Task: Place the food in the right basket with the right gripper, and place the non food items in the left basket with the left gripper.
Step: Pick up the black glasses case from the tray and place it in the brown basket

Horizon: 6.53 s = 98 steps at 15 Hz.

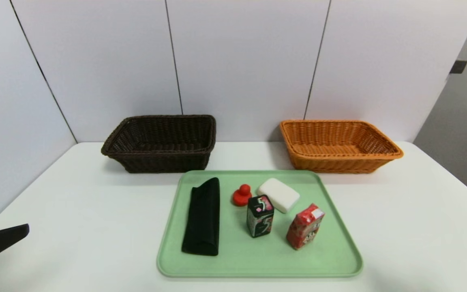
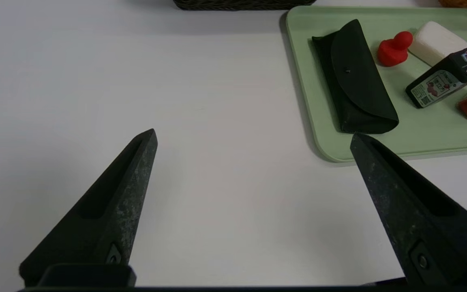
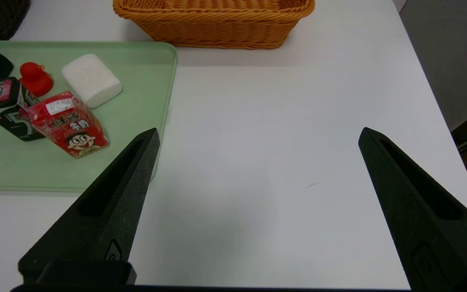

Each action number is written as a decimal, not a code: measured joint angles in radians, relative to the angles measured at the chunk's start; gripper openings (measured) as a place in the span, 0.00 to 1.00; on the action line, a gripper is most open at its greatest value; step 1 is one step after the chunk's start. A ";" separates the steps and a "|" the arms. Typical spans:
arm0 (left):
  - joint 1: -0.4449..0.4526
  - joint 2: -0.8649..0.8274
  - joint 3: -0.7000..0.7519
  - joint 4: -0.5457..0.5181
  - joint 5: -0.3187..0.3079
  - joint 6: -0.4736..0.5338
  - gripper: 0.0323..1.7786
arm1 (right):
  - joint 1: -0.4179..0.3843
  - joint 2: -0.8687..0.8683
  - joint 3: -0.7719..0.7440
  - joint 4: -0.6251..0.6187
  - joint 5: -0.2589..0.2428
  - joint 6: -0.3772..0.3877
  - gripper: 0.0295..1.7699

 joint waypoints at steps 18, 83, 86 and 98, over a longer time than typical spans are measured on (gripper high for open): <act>-0.534 0.627 -0.426 0.053 0.181 -0.275 0.95 | 0.127 0.550 -0.364 0.037 0.229 0.005 0.96; -0.341 0.946 -1.000 0.182 0.355 0.178 0.26 | 0.117 0.563 -0.325 0.022 0.230 0.022 0.96; -0.301 1.010 -1.041 0.180 0.348 0.317 0.26 | 0.117 0.556 -0.327 0.022 0.230 0.024 0.96; -0.197 1.278 -1.129 -0.044 0.348 0.847 0.25 | 0.116 0.519 -0.293 0.025 0.222 0.025 0.96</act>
